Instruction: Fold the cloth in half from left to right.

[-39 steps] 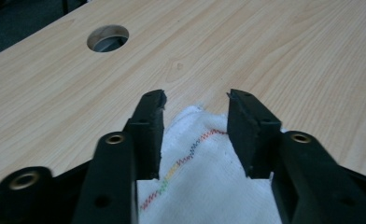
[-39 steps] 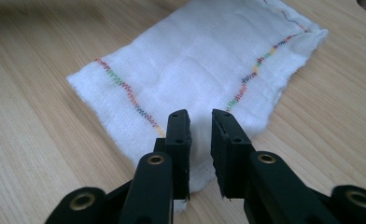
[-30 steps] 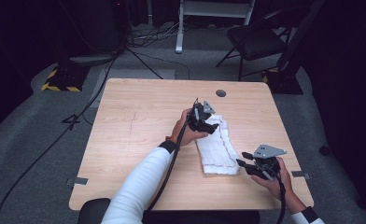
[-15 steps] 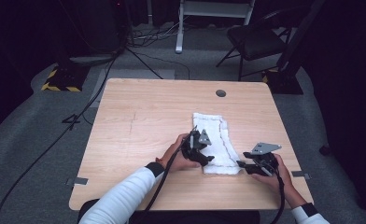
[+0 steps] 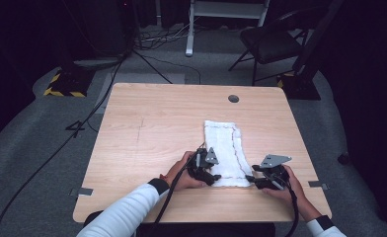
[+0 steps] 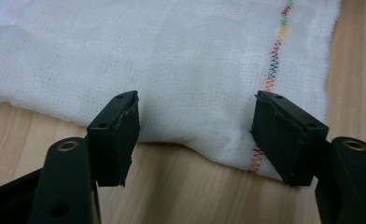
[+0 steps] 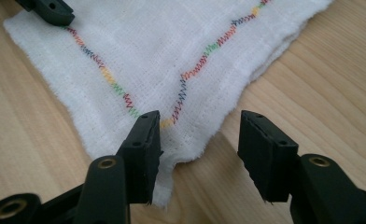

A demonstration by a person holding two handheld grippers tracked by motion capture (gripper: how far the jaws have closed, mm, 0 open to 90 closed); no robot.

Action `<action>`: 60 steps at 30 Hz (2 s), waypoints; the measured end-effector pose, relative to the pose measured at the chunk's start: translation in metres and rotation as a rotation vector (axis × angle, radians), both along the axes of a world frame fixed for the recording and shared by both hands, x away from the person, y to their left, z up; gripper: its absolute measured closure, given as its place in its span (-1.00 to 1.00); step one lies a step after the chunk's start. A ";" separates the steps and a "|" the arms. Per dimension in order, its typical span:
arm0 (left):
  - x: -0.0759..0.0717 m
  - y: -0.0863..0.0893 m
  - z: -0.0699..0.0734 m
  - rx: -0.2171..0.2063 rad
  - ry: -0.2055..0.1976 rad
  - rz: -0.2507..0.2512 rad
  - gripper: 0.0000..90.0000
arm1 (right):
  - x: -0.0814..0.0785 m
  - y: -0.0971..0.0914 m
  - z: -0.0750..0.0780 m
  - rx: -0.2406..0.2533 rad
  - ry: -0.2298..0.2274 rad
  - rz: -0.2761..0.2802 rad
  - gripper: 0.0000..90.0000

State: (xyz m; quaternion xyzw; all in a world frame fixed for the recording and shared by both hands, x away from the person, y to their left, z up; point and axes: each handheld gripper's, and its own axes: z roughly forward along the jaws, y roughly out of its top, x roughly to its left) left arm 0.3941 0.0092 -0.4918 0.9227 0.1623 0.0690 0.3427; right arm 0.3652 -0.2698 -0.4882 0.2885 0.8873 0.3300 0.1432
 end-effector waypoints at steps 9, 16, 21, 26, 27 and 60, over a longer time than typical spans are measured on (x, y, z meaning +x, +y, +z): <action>-0.020 0.023 -0.001 -0.008 0.009 0.001 -0.23 | -0.014 0.019 0.000 0.005 0.020 0.074 0.11; -0.029 0.033 0.002 0.004 0.002 0.015 -0.25 | -0.018 0.024 0.002 0.007 0.033 0.106 -0.03; -0.023 0.042 0.008 -0.012 0.002 0.042 -0.42 | -0.011 0.016 0.011 0.039 0.006 0.073 -0.05; -0.005 0.049 0.019 -0.058 0.003 0.091 -0.43 | 0.006 0.006 0.028 0.078 -0.054 0.015 -0.03; -0.001 0.049 0.020 -0.055 -0.008 0.101 -0.43 | 0.011 0.005 0.030 0.077 -0.067 0.004 -0.03; 0.137 0.012 -0.005 -0.065 0.058 0.365 -0.52 | 0.151 0.056 -0.001 0.052 0.023 -0.164 -0.01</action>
